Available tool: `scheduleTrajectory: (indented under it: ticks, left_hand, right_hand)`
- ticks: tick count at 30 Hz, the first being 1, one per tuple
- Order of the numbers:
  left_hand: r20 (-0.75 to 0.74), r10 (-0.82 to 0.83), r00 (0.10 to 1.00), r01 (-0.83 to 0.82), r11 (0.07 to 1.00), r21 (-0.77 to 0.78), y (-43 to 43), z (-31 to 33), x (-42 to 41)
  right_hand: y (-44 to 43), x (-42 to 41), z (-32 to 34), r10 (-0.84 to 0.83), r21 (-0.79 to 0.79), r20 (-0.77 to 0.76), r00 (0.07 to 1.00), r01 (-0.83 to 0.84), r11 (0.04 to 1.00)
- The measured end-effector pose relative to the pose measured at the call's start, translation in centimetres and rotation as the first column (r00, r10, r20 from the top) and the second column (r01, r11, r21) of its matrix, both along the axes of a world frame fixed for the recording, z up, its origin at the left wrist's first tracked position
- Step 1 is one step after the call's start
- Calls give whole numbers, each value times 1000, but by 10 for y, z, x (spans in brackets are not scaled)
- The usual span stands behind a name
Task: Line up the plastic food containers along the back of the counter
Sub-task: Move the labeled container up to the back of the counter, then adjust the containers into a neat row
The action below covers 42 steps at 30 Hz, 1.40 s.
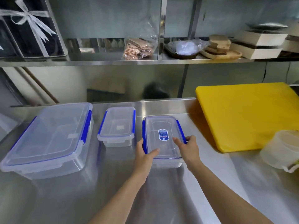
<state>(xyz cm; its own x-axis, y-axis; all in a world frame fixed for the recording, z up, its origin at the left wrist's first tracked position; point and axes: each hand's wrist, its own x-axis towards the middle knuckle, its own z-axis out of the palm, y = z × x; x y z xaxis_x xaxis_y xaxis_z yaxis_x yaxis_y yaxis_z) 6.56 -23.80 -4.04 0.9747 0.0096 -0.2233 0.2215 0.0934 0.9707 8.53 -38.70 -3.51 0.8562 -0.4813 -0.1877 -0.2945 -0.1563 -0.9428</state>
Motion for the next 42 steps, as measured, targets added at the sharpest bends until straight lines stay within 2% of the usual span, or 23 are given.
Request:
scheduleTrajectory:
  ticks: [9,16,18,21,25,26,28,30,35,38,40,42]
  left_hand:
    - [71,-46,996,33,985,168,-12,-20,95]
    - [46,-38,998,22,948,318,-9,-40,120]
    - [57,-38,998,18,948,318,-13,-44,121]
    - [52,-73,996,54,955,292,-30,-47,120]
    - [46,-144,989,127,956,263,-76,-48,124]
    - [48,-167,985,148,952,269,-89,-49,126]
    - [50,-215,975,191,936,295,-113,-52,129]
    - [53,-252,966,223,922,317,-134,-53,131]
    - [45,-217,975,188,919,347,-145,-54,133]
    - [49,-237,970,206,915,346,-132,-41,126]
    - [116,-253,960,191,902,388,-117,-23,118]
    - [209,-227,951,92,855,510,-92,-6,114]
  right_hand:
    - [-13,95,-12,36,-13,85,996,-35,999]
    - [-15,114,-36,181,57,46,982,-184,981]
    - [-18,113,-41,193,42,65,979,-196,980]
    - [-32,112,-43,152,-46,59,987,-149,988]
    - [-74,108,-40,76,-280,18,997,-68,958]
    - [-86,106,-40,61,-393,0,998,-56,918]
    - [-110,104,-43,15,-633,-64,998,-52,772]
    - [-129,103,-44,-18,-763,-132,991,-90,640]
    - [-142,103,-45,-28,-833,-190,981,-146,534]
    - [-135,102,-45,-65,-865,-99,993,-54,499]
    - [-124,103,-31,-112,-848,39,993,92,522]
    - [-100,106,-10,-143,-742,145,979,203,639]
